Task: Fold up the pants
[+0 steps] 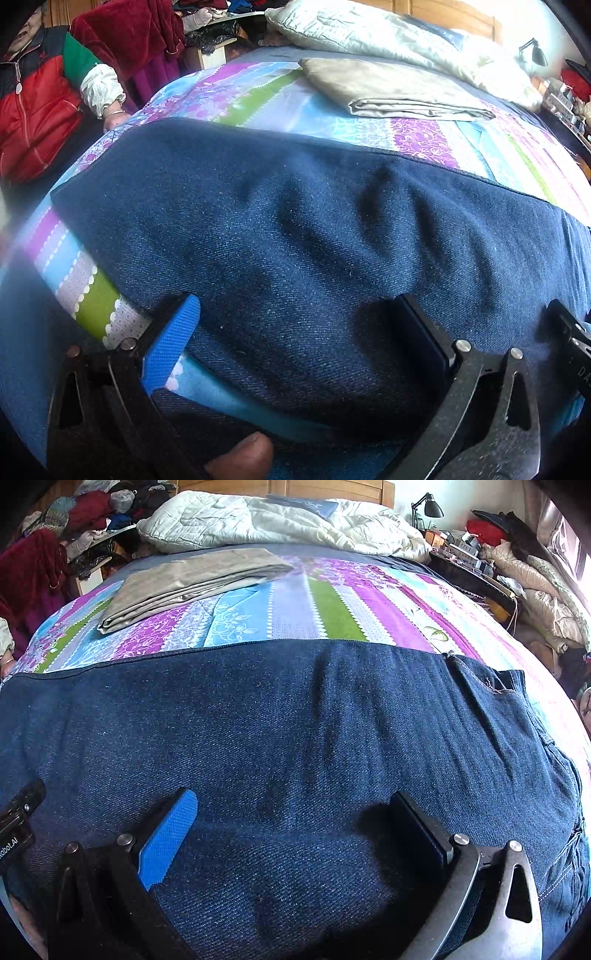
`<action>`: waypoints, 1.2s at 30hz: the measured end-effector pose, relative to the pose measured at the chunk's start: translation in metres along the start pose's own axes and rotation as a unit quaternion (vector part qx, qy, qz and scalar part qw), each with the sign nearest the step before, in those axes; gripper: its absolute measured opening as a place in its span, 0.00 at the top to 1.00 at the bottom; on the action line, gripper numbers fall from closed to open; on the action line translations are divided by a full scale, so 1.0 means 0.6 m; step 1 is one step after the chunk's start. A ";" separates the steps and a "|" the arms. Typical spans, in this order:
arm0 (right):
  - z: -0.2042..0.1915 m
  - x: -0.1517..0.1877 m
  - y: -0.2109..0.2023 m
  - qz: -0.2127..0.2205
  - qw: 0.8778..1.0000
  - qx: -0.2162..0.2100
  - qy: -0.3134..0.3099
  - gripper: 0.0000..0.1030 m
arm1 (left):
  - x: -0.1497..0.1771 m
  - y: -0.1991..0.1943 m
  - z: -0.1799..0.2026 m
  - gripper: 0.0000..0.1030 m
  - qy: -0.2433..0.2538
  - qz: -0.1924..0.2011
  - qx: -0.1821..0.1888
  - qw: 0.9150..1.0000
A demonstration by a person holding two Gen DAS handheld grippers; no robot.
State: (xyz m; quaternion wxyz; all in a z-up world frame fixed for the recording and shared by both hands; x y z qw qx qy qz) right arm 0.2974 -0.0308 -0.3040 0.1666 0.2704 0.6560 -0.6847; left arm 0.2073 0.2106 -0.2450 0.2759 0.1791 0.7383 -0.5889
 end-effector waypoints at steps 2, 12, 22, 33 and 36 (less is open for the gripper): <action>0.001 -0.002 0.002 -0.007 1.000 -0.008 0.003 0.00 | -0.002 0.002 -0.003 0.00 -0.002 -0.003 0.010 1.000; 0.008 -0.025 -0.030 -0.038 0.991 -0.121 -0.038 0.00 | -0.171 -0.052 -0.218 0.00 -0.023 0.054 0.083 0.995; -0.022 -0.048 -0.119 -0.050 0.985 -0.149 -0.075 0.00 | -0.244 0.089 -0.426 0.00 0.005 -0.046 0.080 0.996; -0.107 -0.063 -0.123 -0.091 0.984 -0.141 -0.063 0.00 | -0.256 0.235 -0.459 0.01 0.062 -0.134 0.123 0.981; -0.133 -0.082 -0.119 -0.086 0.983 -0.144 -0.070 0.00 | -0.249 0.255 -0.464 0.02 0.056 -0.140 0.146 0.978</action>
Point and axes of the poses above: each gripper's, at about its wrist camera, not at the fingertips, and y roughly the way its jaws point, z to its right, x to its underside, the point moved 7 cm from there along y, roughly the way its jaws point, and after that the axes turned 8 degrees about y, right-handed, at the moved point
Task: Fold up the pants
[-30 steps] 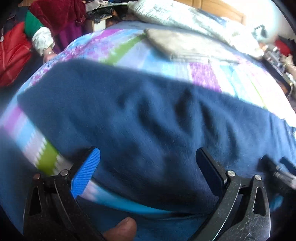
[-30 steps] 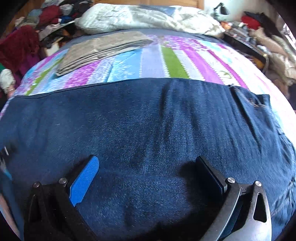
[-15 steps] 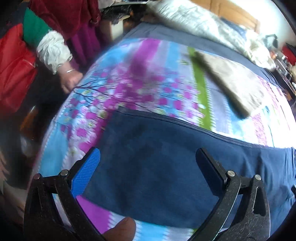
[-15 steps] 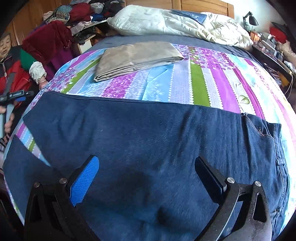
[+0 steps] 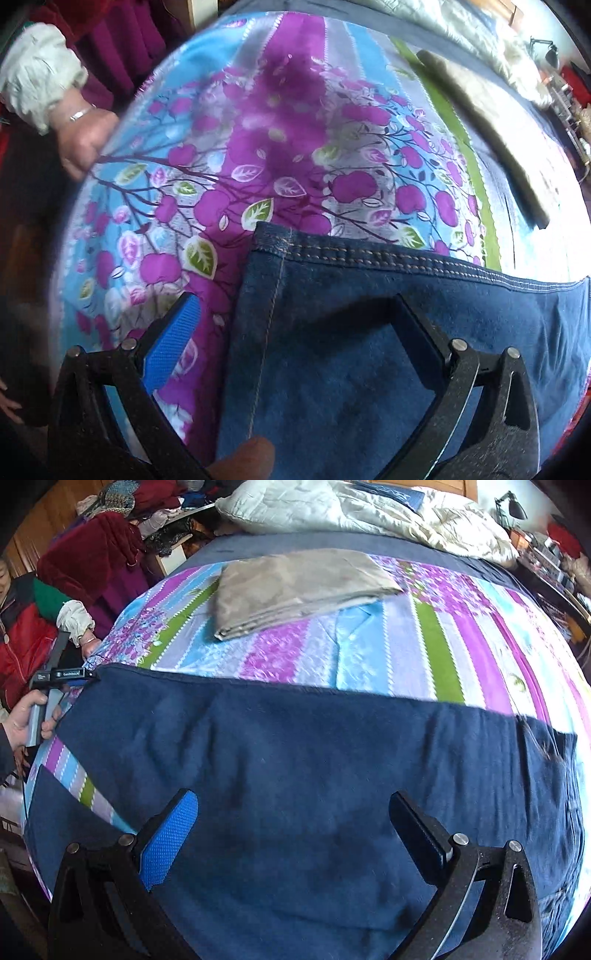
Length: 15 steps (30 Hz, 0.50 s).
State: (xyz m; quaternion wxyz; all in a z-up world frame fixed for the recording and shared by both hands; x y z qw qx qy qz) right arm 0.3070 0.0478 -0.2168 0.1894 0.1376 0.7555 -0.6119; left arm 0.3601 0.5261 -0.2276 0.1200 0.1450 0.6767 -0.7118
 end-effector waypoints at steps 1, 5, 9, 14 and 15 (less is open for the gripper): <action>-0.006 -0.008 0.003 0.001 1.000 0.000 -0.001 0.00 | -0.002 0.002 0.000 0.02 0.000 0.003 0.010 1.000; -0.015 -0.026 0.012 0.001 1.000 -0.001 0.003 0.00 | -0.010 0.007 0.002 0.12 0.011 0.015 0.036 0.999; -0.011 -0.038 0.018 0.001 1.000 0.001 0.015 0.00 | -0.012 0.005 0.002 0.30 0.016 0.024 0.045 0.999; 0.018 -0.046 0.029 -0.014 0.998 -0.014 0.053 0.00 | -0.020 -0.003 -0.012 0.81 -0.011 0.034 0.061 0.997; 0.029 -0.048 0.027 -0.016 0.998 -0.019 0.063 0.00 | -0.021 -0.007 -0.013 0.81 -0.018 0.039 0.066 0.997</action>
Point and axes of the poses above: each gripper's, at about its wrist camera, not at the fingertips, and y roughly the way its jaws point, z to its right, x to its underside, the point moved 7 cm from there along y, roughly the way its jaws point, and after that the axes turned 8 degrees about y, right-handed, at the moved point
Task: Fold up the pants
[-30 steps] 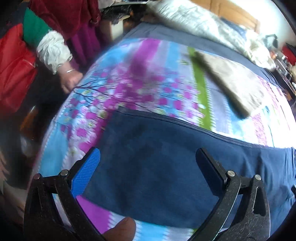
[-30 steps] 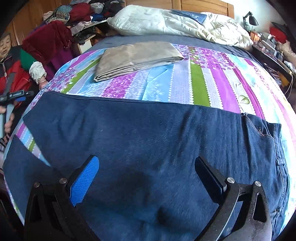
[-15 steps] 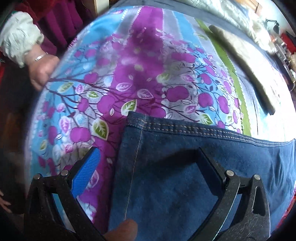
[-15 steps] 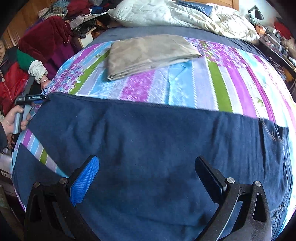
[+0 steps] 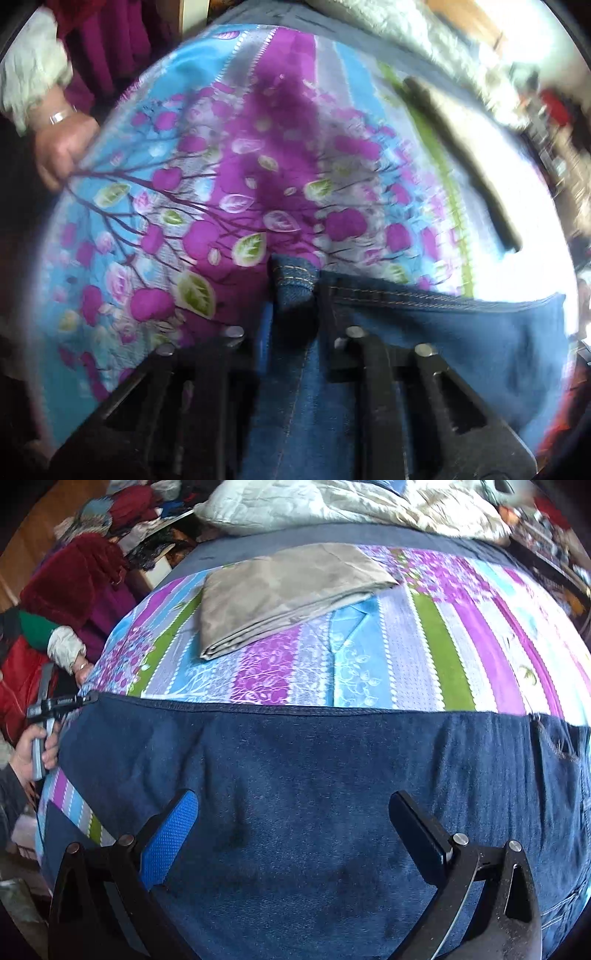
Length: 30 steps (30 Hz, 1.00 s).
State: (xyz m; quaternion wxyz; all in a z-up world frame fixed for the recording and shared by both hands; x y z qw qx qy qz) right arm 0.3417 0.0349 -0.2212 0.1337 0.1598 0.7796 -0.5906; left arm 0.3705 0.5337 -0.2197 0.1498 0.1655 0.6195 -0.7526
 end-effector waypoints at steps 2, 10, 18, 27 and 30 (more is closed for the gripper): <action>0.027 -0.003 -0.009 -0.004 1.000 -0.009 0.019 0.02 | 0.005 -0.003 0.010 0.83 0.022 0.001 -0.018 1.000; 0.383 -0.023 -0.136 0.008 0.984 0.122 0.128 0.02 | 0.009 -0.018 0.017 0.84 -0.004 0.032 -0.055 0.998; 0.676 -0.120 -0.118 -0.018 0.969 0.186 0.162 0.02 | 0.006 -0.008 0.023 0.84 -0.013 0.034 -0.090 0.995; 0.697 -0.152 -0.030 -0.064 0.984 0.074 0.147 0.04 | 0.015 -0.015 0.028 0.84 -0.021 0.044 -0.118 0.992; 0.664 -0.152 -0.019 -0.068 0.989 0.051 0.122 0.21 | 0.017 -0.019 0.031 0.84 -0.024 0.053 -0.132 0.990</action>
Point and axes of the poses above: each gripper's, at about its wrist camera, not at the fingertips, and y roughly the way its jaws point, z to its right, x to its underside, the point moved 7 cm from there along y, roughly the way its jaws point, and after that the axes turned 8 degrees about y, right-handed, at the moved point
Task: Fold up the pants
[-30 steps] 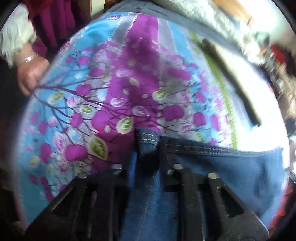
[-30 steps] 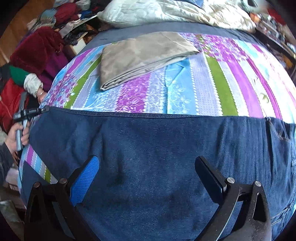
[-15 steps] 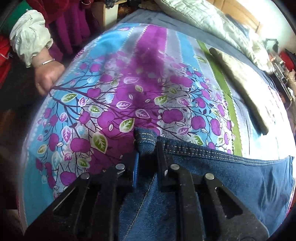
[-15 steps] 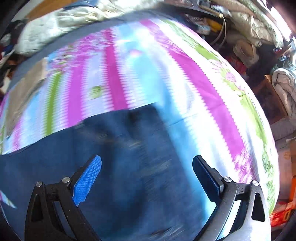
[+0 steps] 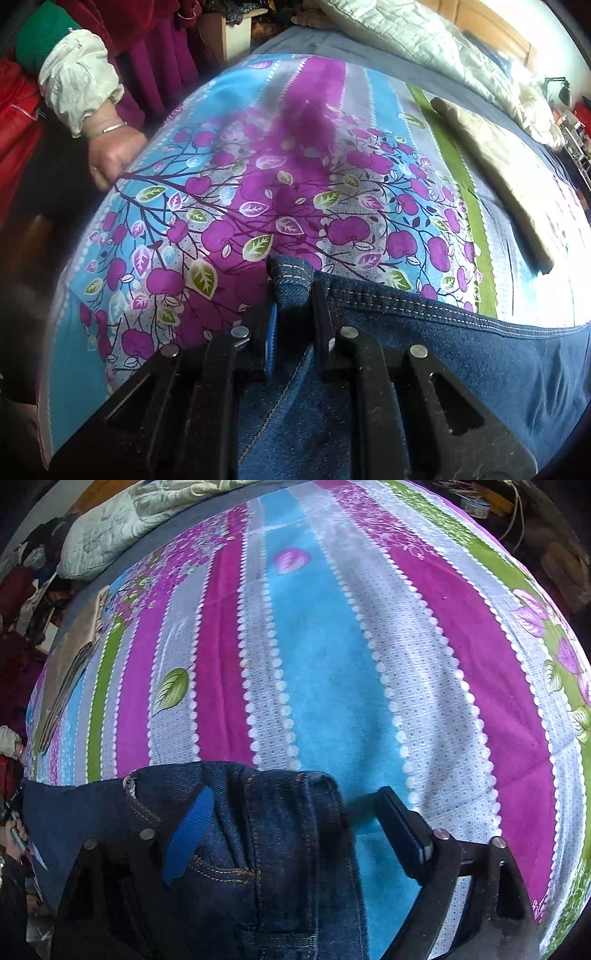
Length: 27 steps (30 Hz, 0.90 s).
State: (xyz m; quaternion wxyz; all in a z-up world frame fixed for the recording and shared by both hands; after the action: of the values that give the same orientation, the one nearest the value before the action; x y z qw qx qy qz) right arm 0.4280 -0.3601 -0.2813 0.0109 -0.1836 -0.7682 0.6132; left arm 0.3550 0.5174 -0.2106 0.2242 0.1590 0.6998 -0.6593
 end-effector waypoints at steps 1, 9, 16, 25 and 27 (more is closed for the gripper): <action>-0.010 0.003 0.006 -0.004 1.000 -0.004 -0.011 0.24 | 0.000 -0.003 0.000 0.84 -0.003 0.005 -0.003 1.000; -0.017 -0.008 -0.002 0.038 0.999 -0.011 -0.019 0.66 | -0.004 -0.020 0.013 0.85 -0.005 0.031 -0.050 0.998; -0.018 0.025 -0.123 0.133 0.983 -0.124 0.004 0.71 | -0.005 -0.139 0.005 0.85 -0.040 0.113 -0.025 0.992; 0.018 0.207 -0.374 0.214 0.952 -0.218 0.004 0.72 | 0.084 -0.405 -0.017 0.85 -0.110 0.235 0.013 0.966; 0.032 0.268 -0.412 0.218 0.946 -0.238 0.001 0.72 | 0.128 -0.457 -0.032 0.85 -0.130 0.253 0.021 0.958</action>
State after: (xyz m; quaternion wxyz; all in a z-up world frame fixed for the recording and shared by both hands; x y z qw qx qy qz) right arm 0.2068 -0.3753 -0.0858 -0.1663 -0.3448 -0.8331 0.3993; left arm 0.1460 0.5089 -0.0167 0.4694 0.2486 0.5875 -0.6105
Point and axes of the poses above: each gripper's, at about its wrist camera, not at the fingertips, and y roughly the way its jaws point, z to its right, x to its underside, the point moved 7 cm from there along y, roughly the way its jaws point, and after that the axes turned 8 degrees about y, right-handed, at the moved point
